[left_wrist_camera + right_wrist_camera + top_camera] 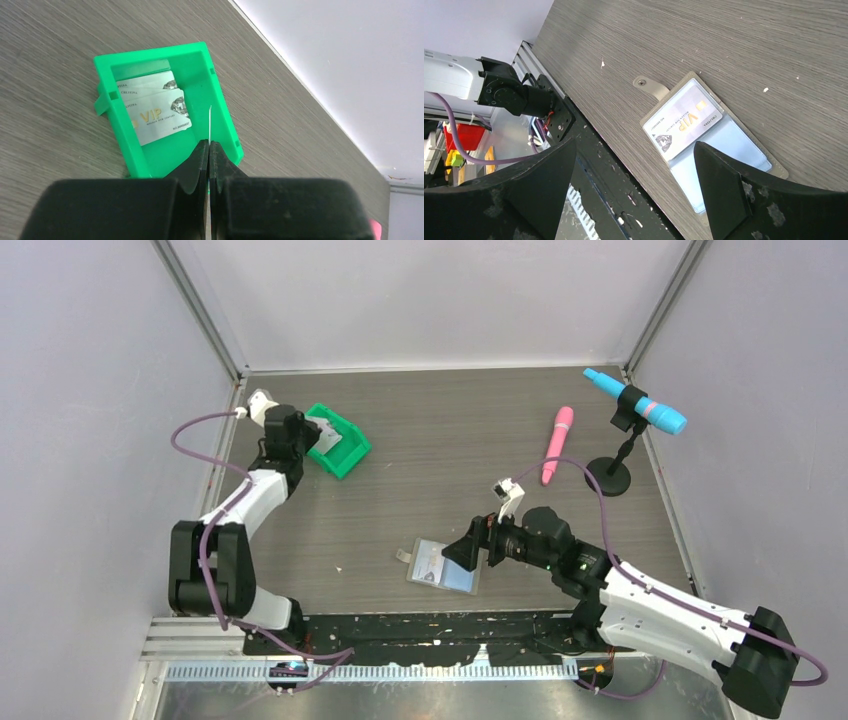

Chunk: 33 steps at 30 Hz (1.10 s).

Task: Take the credit cards out of the card holder
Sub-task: Place the credit card in the storage box.

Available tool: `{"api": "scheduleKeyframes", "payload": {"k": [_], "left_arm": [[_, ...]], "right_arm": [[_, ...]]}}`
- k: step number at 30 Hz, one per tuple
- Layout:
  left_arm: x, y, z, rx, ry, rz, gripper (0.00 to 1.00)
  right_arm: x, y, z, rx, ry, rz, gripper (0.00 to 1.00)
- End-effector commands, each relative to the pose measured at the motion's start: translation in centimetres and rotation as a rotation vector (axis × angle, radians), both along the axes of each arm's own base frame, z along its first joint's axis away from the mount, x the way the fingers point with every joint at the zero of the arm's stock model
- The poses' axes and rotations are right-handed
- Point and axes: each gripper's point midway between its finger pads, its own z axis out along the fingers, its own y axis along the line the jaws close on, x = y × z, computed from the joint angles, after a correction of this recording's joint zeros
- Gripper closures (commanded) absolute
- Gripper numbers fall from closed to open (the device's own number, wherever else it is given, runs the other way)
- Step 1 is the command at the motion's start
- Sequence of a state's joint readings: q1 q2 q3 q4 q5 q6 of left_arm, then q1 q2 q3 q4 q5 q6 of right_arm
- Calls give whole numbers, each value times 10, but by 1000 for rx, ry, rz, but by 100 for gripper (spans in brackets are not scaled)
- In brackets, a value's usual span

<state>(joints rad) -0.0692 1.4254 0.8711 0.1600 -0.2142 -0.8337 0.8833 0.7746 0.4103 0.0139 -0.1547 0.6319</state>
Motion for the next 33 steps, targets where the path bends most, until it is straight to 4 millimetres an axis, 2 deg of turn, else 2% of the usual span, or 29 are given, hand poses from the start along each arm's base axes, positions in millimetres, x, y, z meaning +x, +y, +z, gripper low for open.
{"api": "scheduleKeyframes", "payload": {"k": [1, 8, 16, 22, 26, 30, 33], "left_arm": [[24, 10, 18, -31, -96, 69, 100], [31, 23, -5, 19, -14, 135, 100], [41, 33, -7, 76, 2, 169, 100], [50, 34, -9, 81, 31, 179, 100], [47, 37, -22, 54, 96, 226, 100], [49, 34, -26, 30, 100, 222, 100], [51, 31, -31, 9, 102, 213, 100]], "right_arm": [[-1, 0, 8, -7, -15, 16, 5], [-3, 3, 3, 39, 16, 4, 5], [-5, 13, 6, 41, 42, 41, 5], [-3, 13, 7, 47, 39, 37, 5], [-3, 15, 6, 54, 42, 39, 5], [-4, 20, 12, 36, 37, 73, 4], [-3, 17, 8, 9, 40, 68, 4]]}}
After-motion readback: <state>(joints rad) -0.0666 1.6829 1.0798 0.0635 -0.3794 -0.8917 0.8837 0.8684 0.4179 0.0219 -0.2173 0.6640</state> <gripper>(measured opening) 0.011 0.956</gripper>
